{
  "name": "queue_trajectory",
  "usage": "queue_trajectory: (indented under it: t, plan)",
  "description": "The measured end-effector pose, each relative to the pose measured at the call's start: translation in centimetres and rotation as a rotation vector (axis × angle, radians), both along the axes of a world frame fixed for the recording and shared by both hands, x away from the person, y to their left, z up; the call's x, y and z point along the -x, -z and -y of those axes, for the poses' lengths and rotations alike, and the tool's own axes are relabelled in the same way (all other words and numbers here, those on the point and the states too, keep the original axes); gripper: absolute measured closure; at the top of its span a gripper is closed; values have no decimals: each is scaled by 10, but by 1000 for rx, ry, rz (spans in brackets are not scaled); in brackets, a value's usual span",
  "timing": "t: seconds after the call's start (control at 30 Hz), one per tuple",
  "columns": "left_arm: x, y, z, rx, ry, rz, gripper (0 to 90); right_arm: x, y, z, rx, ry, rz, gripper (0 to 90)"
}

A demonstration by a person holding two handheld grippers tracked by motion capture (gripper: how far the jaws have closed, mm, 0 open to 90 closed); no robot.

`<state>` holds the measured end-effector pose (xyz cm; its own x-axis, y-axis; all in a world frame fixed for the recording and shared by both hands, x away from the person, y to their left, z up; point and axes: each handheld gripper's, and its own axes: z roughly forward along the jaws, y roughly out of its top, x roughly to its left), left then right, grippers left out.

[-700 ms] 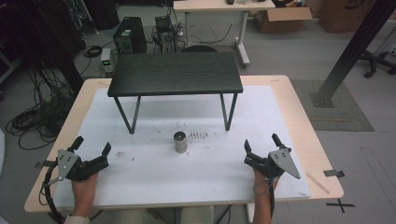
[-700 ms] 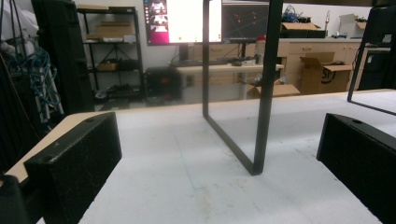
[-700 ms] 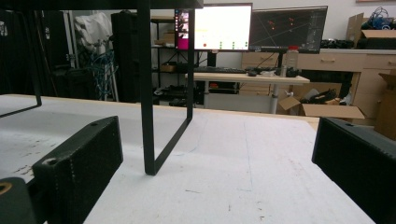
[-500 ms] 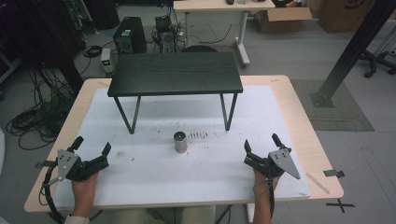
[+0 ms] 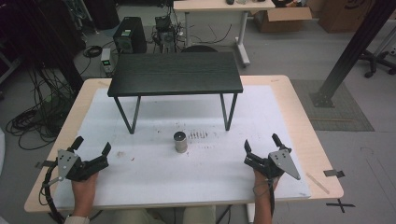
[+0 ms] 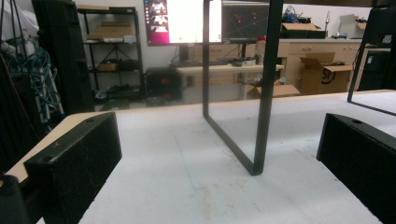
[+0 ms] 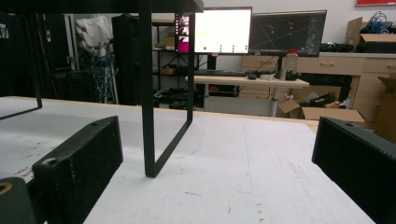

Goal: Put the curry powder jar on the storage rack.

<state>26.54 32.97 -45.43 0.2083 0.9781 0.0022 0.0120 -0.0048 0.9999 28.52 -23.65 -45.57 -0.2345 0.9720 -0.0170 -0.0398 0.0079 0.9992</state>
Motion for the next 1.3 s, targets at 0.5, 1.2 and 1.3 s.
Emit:
queue_trajectory:
  t: [0.5,1.2,1.3]
  plan:
    - [0,0,0,0,0,1,2,2,-12,3,-18,-23,-1,22]
    - [0,0,0,0,1,0,2,7,-36,-13,8,-116,16,21]
    - [0,0,0,1,1,0,2,7,-39,-16,8,-128,21,21]
